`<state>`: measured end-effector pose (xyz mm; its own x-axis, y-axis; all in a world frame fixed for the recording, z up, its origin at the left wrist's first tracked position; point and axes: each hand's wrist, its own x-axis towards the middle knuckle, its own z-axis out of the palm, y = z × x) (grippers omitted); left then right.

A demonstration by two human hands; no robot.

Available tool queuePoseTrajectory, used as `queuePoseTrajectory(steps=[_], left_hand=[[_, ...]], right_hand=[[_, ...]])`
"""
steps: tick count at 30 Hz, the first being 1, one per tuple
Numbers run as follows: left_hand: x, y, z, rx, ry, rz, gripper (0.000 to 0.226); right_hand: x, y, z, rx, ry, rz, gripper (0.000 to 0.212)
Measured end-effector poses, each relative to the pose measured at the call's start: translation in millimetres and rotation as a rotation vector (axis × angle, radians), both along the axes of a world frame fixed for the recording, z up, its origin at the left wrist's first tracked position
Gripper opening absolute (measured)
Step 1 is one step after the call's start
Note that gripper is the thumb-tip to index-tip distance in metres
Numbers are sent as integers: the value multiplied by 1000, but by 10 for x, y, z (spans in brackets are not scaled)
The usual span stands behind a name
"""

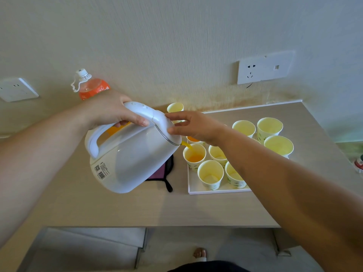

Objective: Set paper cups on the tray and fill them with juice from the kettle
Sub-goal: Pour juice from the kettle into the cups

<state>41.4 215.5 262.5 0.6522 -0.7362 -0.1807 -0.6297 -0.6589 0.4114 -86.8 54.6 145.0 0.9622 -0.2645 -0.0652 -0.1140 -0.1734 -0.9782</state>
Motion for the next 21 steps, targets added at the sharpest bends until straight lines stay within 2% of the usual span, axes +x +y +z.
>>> queuePoseTrajectory(steps=[21], left_hand=[[-97,28,93,-8,-35,9,39]], right_hand=[[-53,18,65,31,-48,19,52]])
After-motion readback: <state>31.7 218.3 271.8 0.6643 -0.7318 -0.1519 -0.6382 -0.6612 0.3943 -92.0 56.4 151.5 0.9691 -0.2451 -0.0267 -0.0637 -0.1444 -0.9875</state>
